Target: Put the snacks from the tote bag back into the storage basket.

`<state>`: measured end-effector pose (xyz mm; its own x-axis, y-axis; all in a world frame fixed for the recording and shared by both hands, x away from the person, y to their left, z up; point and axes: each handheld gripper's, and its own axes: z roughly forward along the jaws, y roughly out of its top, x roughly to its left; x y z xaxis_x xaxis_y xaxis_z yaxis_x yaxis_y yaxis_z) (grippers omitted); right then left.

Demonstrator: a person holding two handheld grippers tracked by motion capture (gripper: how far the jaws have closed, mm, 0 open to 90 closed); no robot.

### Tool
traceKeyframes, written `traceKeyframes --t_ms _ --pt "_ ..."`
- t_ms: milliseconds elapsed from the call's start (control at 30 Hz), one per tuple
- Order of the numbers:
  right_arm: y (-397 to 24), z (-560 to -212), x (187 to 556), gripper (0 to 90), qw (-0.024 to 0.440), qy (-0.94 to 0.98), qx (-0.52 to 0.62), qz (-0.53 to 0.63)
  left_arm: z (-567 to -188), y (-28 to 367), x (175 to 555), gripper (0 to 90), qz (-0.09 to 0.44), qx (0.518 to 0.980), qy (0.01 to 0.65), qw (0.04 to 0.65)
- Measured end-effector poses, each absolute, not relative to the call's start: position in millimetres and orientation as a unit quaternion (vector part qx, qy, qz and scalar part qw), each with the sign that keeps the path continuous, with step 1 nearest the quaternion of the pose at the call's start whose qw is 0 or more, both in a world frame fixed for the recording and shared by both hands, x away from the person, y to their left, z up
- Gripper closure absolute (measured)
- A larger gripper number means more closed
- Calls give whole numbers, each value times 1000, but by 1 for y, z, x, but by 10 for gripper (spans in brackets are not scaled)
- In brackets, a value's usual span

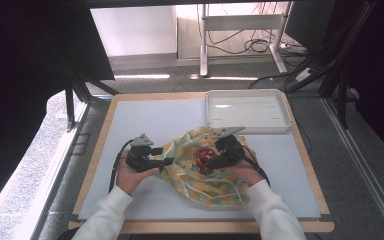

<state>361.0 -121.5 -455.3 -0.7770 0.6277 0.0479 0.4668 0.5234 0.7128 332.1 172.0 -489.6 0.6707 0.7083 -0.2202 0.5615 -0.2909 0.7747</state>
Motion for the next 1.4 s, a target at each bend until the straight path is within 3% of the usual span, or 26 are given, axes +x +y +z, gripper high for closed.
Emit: traceKeyframes --t_ms 433,633,1400 --pt "-105 -483 363 153 103 886 318 320 -493 172 332 366 78 801 396 442" --pt "-100 -488 363 240 122 893 312 301 -495 170 332 365 75 803 396 440" --pt "-117 -451 357 254 126 880 298 349 -497 172 333 365 83 803 400 435"
